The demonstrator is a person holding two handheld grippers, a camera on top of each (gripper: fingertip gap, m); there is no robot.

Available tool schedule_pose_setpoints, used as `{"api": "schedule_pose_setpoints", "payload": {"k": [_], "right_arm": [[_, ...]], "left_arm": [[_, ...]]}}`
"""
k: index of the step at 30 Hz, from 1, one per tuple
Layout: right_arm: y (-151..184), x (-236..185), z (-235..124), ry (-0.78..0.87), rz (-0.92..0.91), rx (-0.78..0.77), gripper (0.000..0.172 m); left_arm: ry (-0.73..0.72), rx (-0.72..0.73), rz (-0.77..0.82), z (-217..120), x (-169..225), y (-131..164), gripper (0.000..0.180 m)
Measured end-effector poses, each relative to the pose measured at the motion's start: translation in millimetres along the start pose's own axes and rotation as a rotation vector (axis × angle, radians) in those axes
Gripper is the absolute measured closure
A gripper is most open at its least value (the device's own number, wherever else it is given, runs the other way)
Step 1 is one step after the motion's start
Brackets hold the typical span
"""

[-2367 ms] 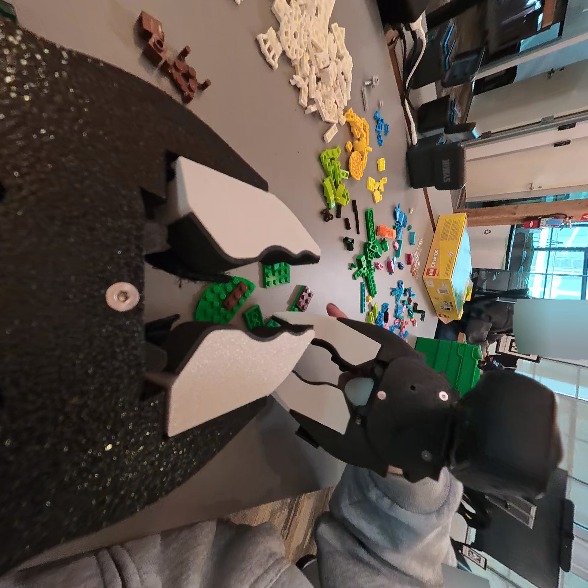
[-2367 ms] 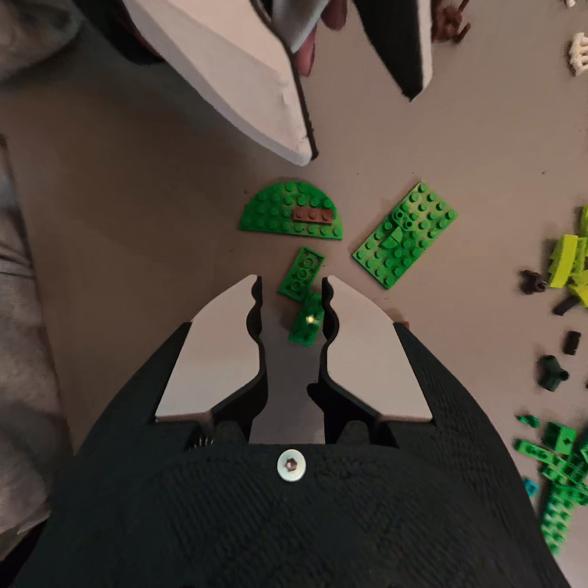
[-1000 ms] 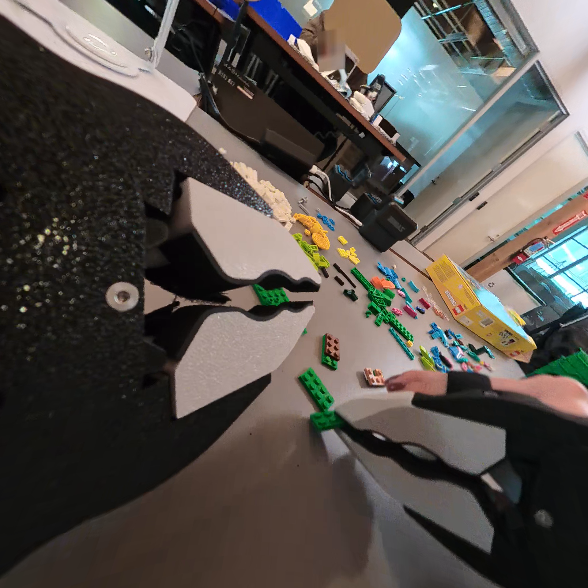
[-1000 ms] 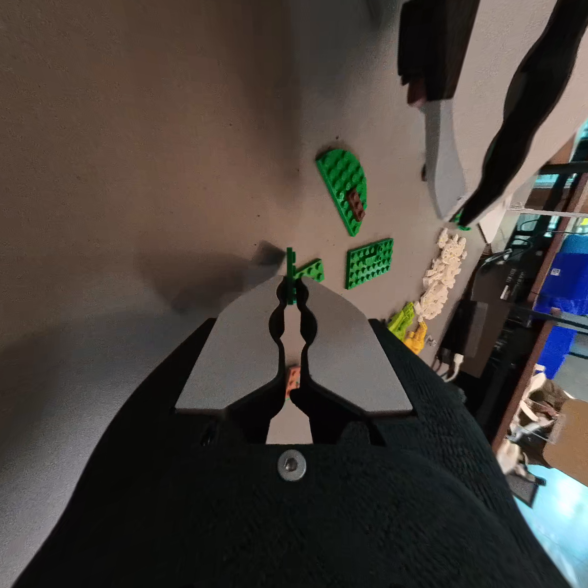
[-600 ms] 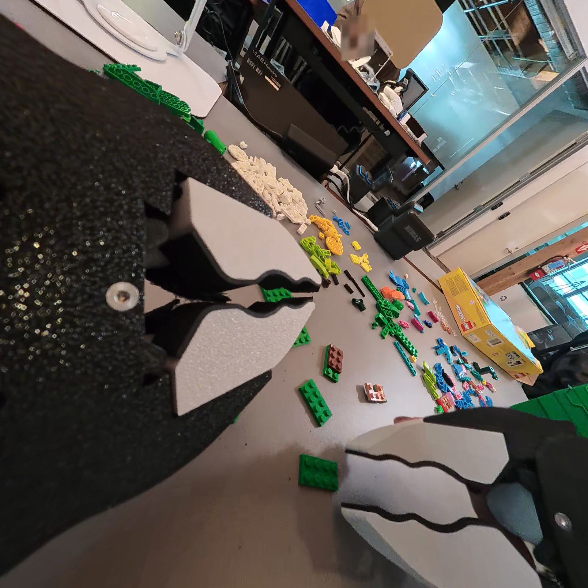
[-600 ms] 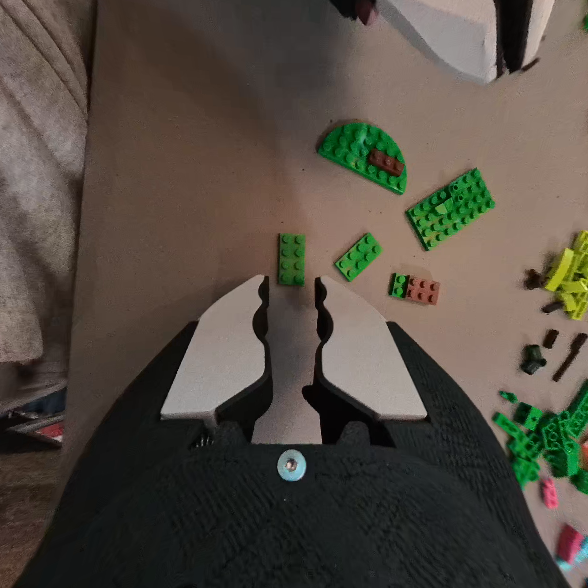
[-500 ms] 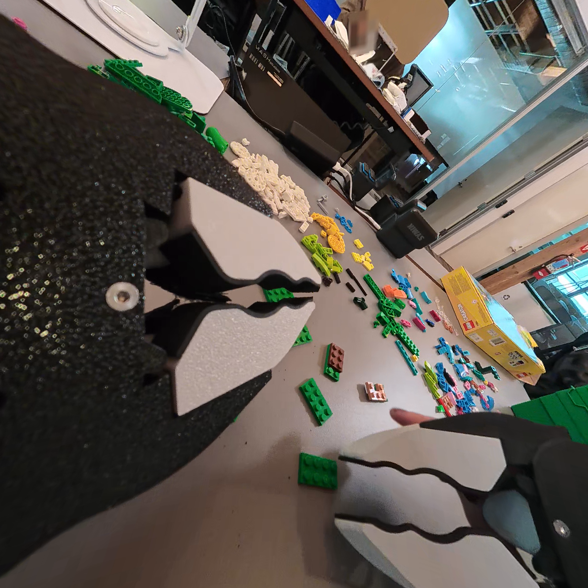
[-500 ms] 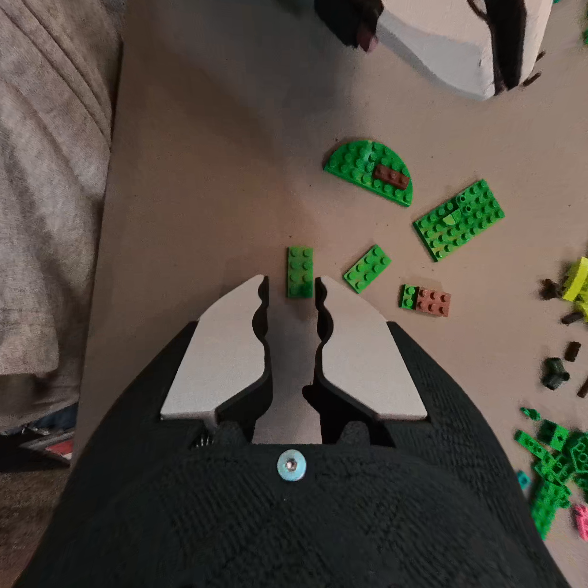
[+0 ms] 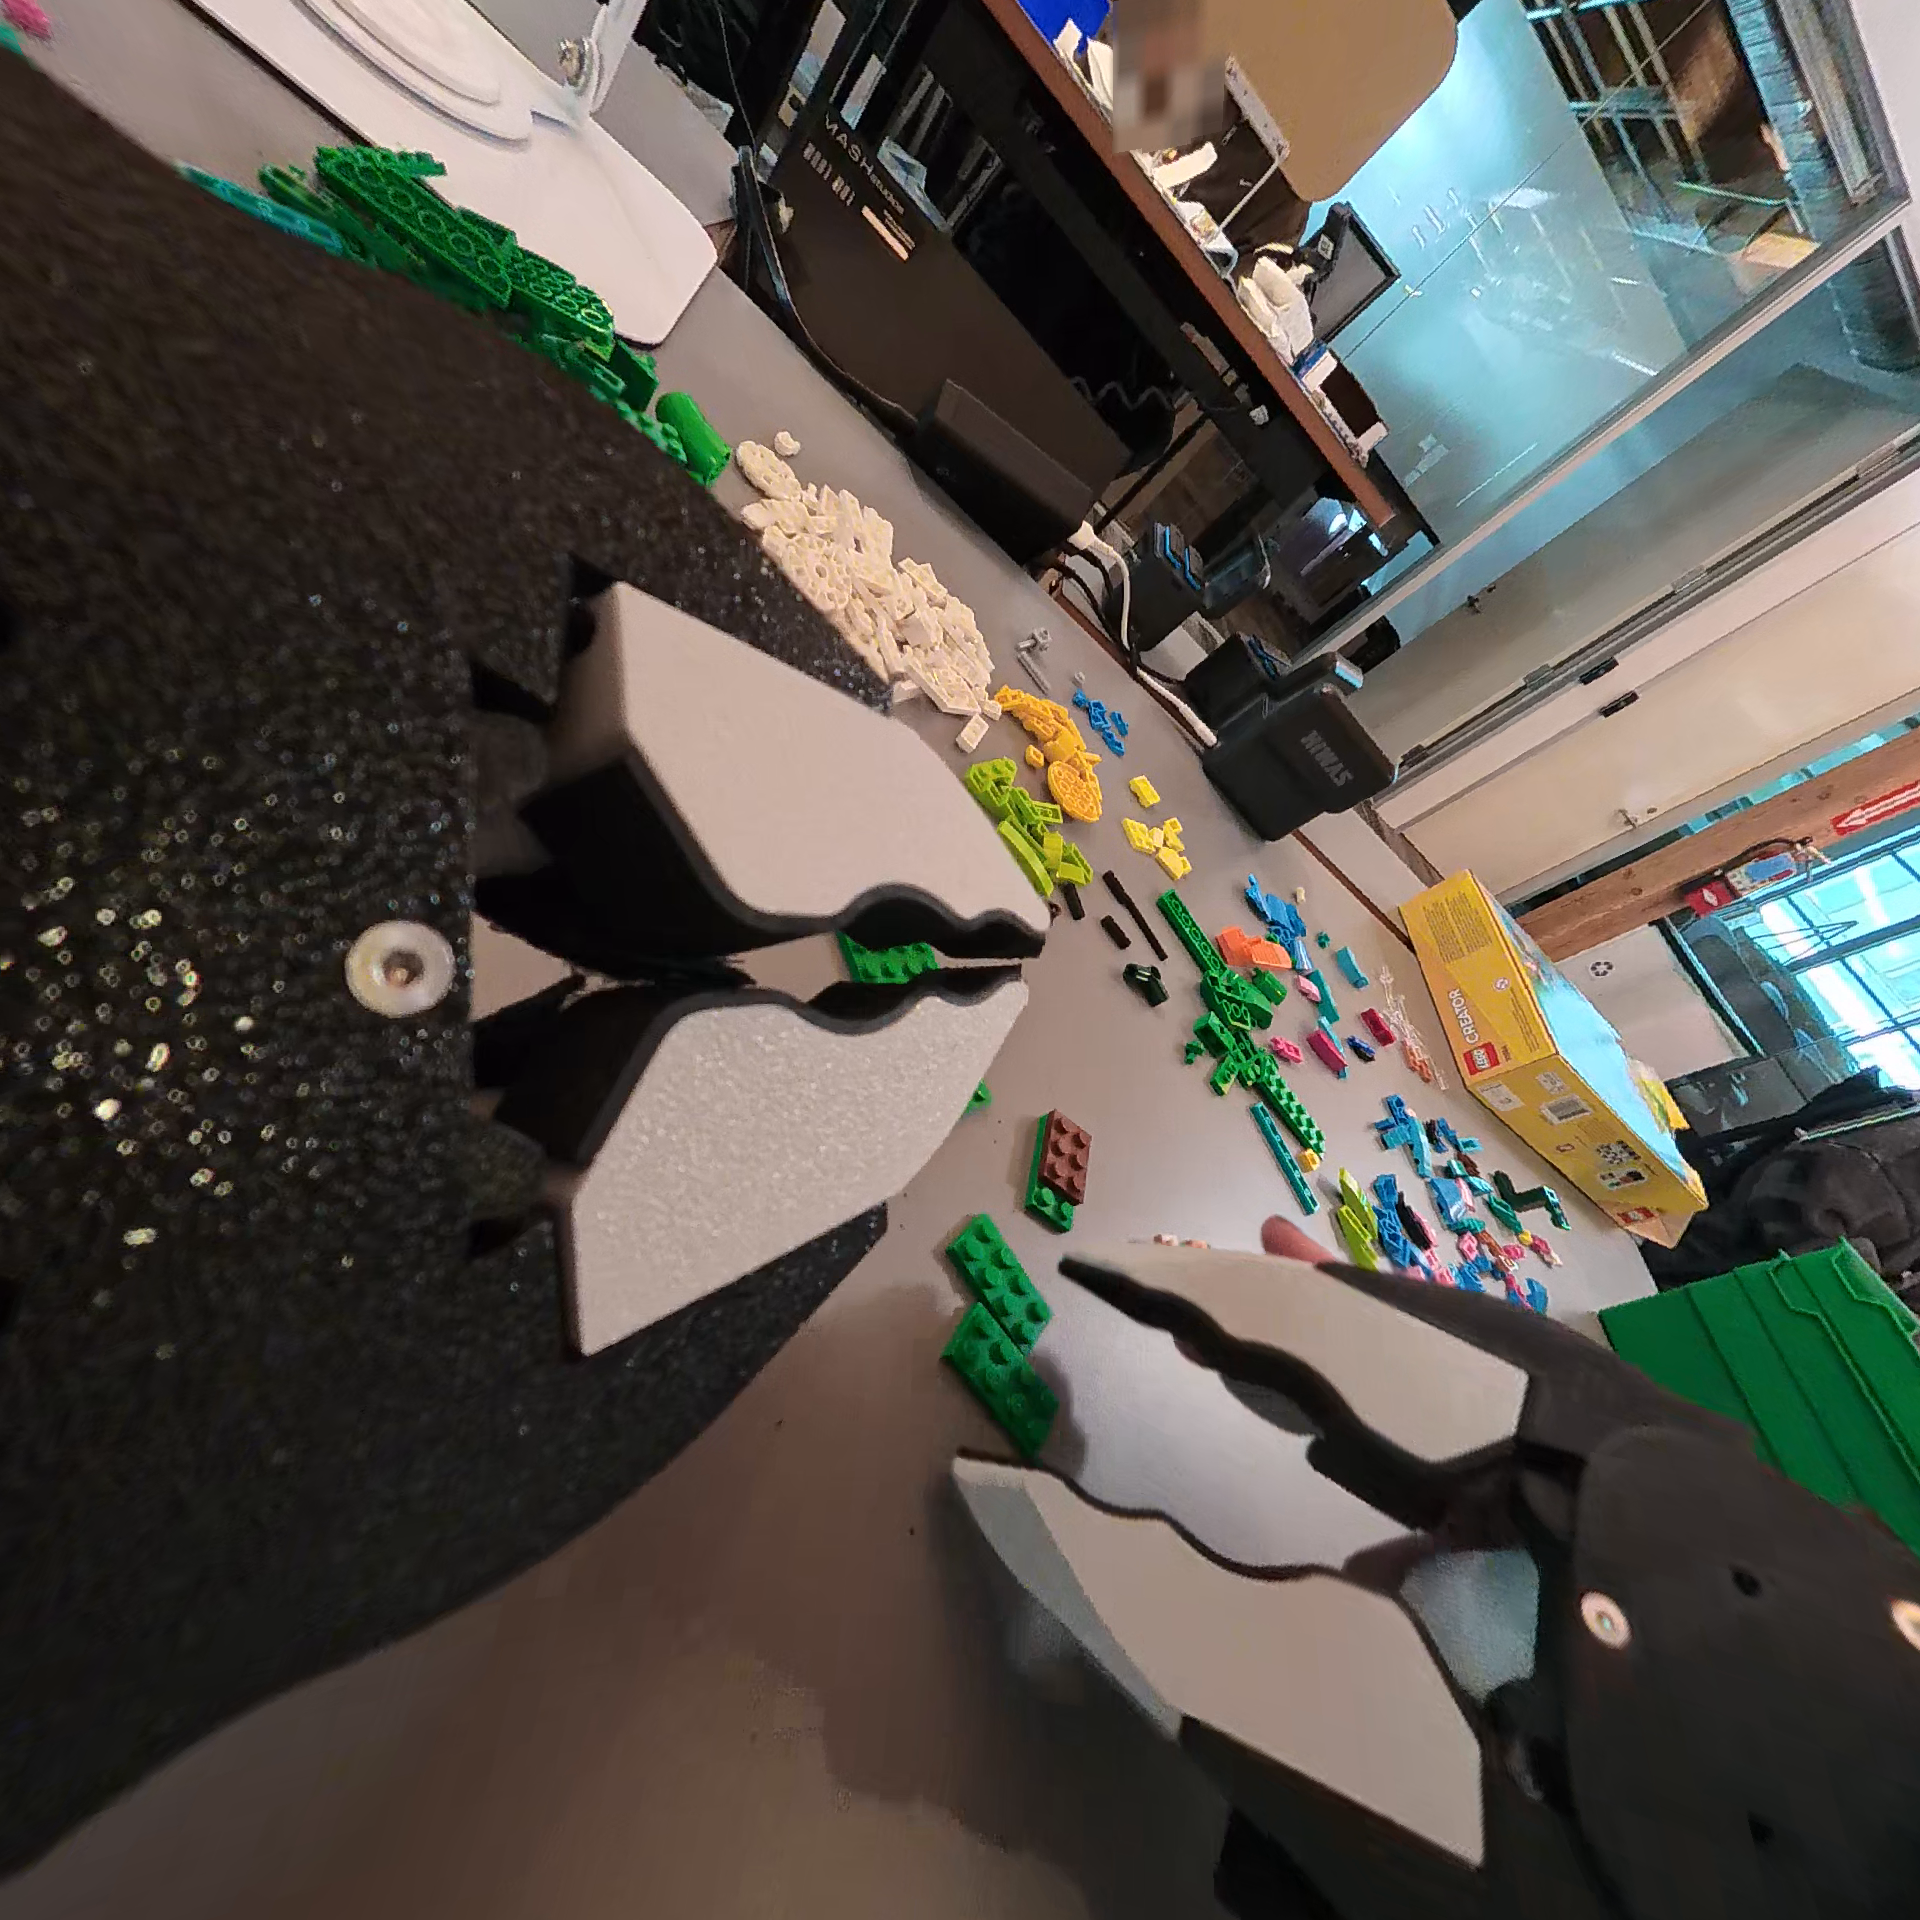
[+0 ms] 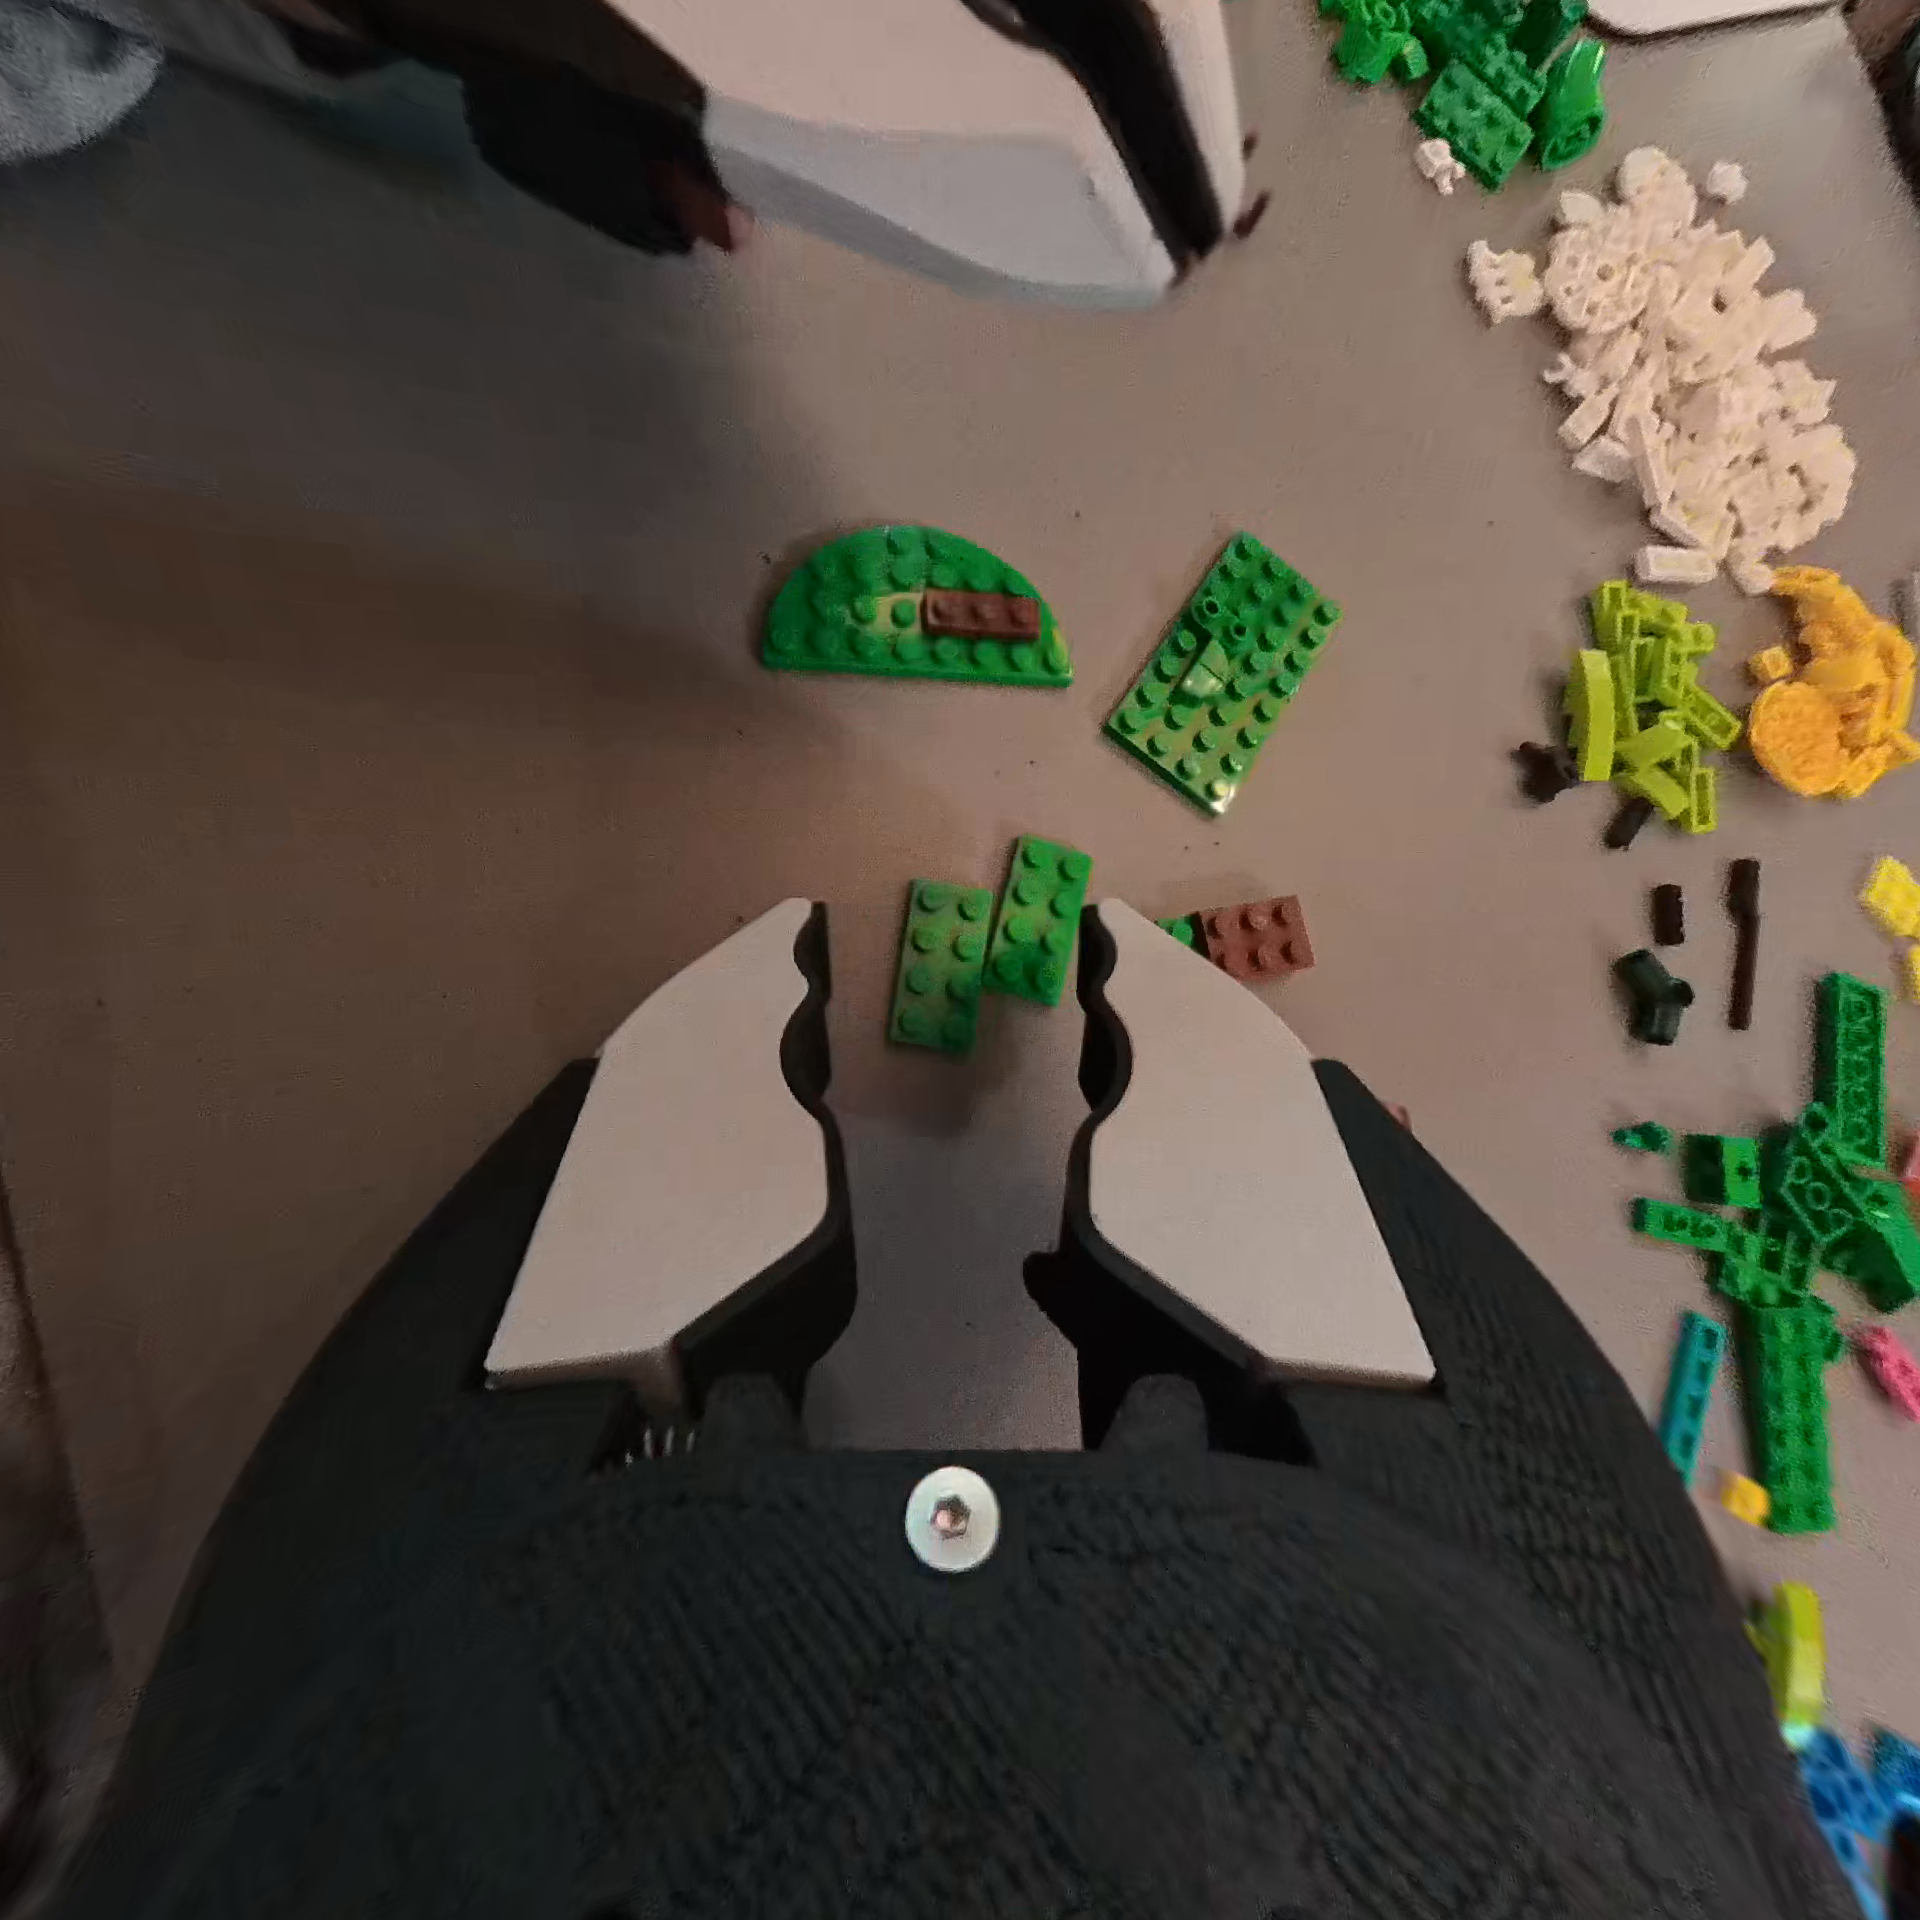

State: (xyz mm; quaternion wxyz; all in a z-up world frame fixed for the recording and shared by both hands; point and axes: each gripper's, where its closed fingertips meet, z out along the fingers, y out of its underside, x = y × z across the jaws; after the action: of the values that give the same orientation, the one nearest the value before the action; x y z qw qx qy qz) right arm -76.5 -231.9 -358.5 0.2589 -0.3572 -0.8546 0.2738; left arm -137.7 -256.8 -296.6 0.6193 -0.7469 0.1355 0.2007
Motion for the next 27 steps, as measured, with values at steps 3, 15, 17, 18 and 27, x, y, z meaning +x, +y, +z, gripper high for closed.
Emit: {"api": "schedule_pose_setpoints", "payload": {"k": [3,15,17,18,27], "right_arm": [[8.5,4.3,2.2,-0.046,0.056,-0.013,0.121],[12.2,5.0,10.3,-0.205,0.164,-0.104,0.138],[13.3,7.4,9.3,-0.209,0.172,-0.122,0.14],[13.0,7.7,9.4,-0.21,0.165,-0.13,0.14],[-25.0,56.0,6.2,-0.088,0.078,-0.032,0.165]], "left_arm": [[0.007,0.002,-0.008,0.6,1.2,-0.4,0.179],[-0.02,-0.003,-0.028,0.0,-5.8,2.4,0.179],[-0.045,-0.001,-0.032,-1.8,-12.7,3.1,0.179],[-0.06,0.001,-0.035,-3.2,-17.4,3.3,0.179],[-0.335,0.009,-0.138,-27.5,-130.8,24.0,0.178]]}}
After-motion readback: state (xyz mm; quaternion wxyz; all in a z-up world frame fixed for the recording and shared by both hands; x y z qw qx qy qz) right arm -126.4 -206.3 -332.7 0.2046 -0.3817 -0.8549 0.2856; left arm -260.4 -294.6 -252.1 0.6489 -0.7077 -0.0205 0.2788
